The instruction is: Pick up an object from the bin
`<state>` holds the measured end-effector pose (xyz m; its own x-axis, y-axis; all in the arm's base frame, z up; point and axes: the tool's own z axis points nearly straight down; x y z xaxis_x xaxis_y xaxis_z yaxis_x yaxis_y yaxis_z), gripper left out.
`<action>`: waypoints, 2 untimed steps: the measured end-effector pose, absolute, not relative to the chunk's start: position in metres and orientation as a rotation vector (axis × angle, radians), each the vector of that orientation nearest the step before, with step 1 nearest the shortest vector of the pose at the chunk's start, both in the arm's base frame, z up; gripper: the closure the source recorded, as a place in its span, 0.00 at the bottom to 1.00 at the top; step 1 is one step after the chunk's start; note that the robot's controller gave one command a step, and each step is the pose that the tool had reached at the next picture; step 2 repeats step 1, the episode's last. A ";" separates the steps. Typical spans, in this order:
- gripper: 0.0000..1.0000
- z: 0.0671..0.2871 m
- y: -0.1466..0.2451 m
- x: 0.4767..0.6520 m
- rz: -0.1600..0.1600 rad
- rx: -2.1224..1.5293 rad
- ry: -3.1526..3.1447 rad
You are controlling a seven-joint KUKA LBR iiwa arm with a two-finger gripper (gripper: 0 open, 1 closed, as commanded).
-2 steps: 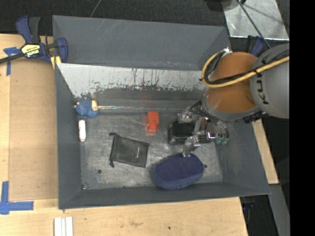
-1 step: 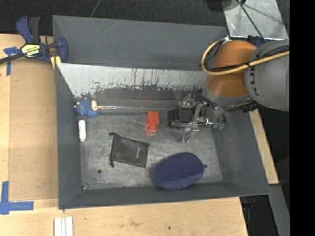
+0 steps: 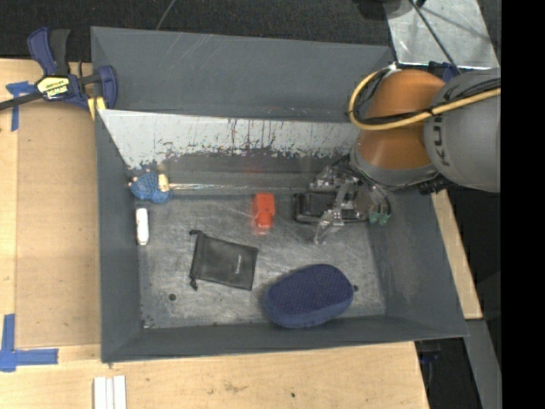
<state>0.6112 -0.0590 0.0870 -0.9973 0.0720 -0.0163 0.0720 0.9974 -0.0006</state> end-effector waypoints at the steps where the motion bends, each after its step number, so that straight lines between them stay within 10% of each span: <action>1: 1.00 0.202 -0.060 0.605 -0.003 -0.229 3.130; 2: 1.00 0.202 -0.060 0.605 -0.003 -0.229 3.130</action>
Offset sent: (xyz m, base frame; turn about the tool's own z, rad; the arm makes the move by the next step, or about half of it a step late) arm -0.0062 -0.0004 0.1141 -0.2182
